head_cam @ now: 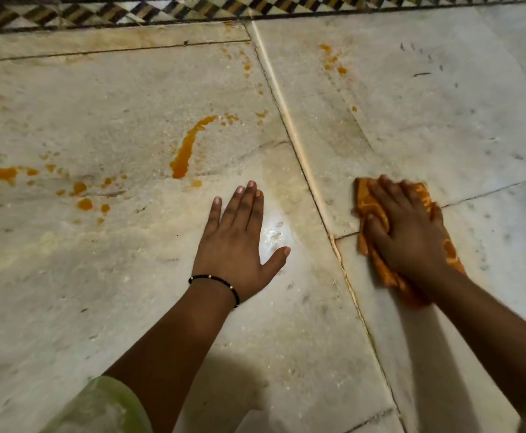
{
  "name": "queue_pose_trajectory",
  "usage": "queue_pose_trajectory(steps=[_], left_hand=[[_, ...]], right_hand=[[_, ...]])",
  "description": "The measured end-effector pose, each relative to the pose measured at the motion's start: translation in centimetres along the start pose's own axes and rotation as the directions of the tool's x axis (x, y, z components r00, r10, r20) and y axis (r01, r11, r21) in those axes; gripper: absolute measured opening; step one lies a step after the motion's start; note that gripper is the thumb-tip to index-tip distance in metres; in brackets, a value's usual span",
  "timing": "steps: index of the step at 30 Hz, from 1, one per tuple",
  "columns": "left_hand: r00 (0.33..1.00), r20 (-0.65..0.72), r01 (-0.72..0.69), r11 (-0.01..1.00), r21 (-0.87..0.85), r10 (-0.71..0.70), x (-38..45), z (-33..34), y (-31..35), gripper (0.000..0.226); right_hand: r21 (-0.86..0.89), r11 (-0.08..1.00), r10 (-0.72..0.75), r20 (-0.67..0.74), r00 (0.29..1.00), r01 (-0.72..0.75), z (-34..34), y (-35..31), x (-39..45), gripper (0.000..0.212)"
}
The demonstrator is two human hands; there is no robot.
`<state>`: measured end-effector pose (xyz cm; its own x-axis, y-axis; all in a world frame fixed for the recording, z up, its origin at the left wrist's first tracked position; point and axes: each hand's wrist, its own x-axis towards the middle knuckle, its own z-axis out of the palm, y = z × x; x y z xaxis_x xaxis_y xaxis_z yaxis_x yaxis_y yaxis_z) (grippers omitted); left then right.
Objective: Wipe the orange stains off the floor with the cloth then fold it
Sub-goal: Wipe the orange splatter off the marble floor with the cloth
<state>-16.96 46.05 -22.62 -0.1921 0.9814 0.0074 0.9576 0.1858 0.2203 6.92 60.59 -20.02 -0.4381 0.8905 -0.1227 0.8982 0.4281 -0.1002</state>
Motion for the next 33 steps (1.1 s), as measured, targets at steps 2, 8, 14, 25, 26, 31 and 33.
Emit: queue_pose_trajectory(steps=[2, 8, 14, 25, 26, 31, 33], left_hand=[[1.0, 0.001, 0.001, 1.0, 0.0, -0.001, 0.0, -0.1, 0.0, 0.088], [1.0, 0.018, 0.002, 1.0, 0.012, -0.002, 0.1, -0.4, 0.2, 0.088], [1.0, 0.025, -0.005, 1.0, -0.012, 0.005, 0.0, -0.4, 0.2, 0.088], [0.997, 0.067, 0.022, 1.0, 0.014, -0.023, 0.0, -0.6, 0.1, 0.088], [0.996, 0.081, 0.034, 0.999, 0.026, -0.036, 0.0, -0.9, 0.3, 0.088], [0.985, 0.109, 0.135, 0.99, -0.036, -0.131, -2.3, -2.2, -0.1, 0.092], [0.982, 0.085, 0.17, 0.985, -0.006, -0.169, -5.3, -2.6, -2.3, 0.093]], right_hand=[[0.032, 0.992, 0.122, -0.024, 0.992, -0.122, -0.5, -0.6, 4.1, 0.062], [0.028, 0.993, -0.115, -0.015, 0.993, 0.115, -0.3, -8.5, 8.8, 0.06], [0.036, 0.886, -0.462, 0.008, 0.887, 0.461, 0.6, -5.6, -0.8, 0.058], [0.024, 0.969, -0.246, 0.002, 0.969, 0.246, 0.0, -9.2, 10.5, 0.053], [0.021, 0.949, -0.316, 0.02, 0.948, 0.316, 0.1, -10.5, 9.9, 0.054], [0.022, 0.833, -0.552, 0.0, 0.834, 0.552, 0.5, -10.2, 2.0, 0.055], [0.051, 0.801, -0.596, -0.018, 0.803, 0.596, 0.8, -6.9, -0.9, 0.054]])
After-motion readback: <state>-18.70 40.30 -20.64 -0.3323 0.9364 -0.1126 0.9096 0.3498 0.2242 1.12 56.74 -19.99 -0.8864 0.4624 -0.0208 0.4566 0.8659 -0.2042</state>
